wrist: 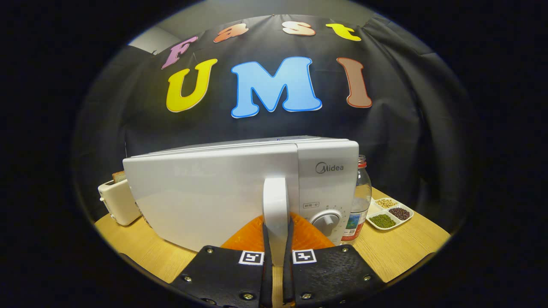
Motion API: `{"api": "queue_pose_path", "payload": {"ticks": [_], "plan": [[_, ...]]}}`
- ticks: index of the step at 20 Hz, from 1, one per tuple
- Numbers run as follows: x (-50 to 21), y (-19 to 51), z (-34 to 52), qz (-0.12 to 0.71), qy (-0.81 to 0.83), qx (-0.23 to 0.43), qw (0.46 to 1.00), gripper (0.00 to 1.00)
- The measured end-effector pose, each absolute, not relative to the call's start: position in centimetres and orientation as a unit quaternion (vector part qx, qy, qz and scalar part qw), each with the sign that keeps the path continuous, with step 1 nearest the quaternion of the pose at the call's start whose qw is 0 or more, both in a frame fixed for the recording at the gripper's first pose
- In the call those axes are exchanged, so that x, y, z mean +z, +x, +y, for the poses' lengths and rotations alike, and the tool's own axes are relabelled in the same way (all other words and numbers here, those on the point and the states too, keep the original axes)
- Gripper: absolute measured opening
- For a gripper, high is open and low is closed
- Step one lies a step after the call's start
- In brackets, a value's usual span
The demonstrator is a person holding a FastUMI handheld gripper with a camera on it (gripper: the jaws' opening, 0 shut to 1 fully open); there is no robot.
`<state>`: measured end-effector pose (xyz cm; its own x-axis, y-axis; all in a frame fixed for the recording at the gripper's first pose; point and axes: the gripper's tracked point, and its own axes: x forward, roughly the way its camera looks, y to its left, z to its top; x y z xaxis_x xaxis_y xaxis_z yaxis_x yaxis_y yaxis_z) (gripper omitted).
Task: Open the microwave, put the food inside, and close the microwave door.
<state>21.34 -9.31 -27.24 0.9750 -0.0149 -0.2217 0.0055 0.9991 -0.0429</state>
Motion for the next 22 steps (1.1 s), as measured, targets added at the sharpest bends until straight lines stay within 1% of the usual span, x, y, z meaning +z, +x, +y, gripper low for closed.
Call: {"api": "queue_pose_path", "payload": {"ticks": [5, 13, 18, 22], "plan": [[-27.1, 16.6, -7.8, 0.117, -0.019, 0.019, 0.993, 0.1], [-27.1, 9.6, -3.6, 0.118, -0.008, 0.077, 0.99, 0.1], [-27.2, 4.8, 1.2, 0.116, 0.002, 0.114, 0.987, 0.09], [-27.5, 1.7, 5.6, 0.092, -0.013, 0.14, 0.986, 0.09]]}}
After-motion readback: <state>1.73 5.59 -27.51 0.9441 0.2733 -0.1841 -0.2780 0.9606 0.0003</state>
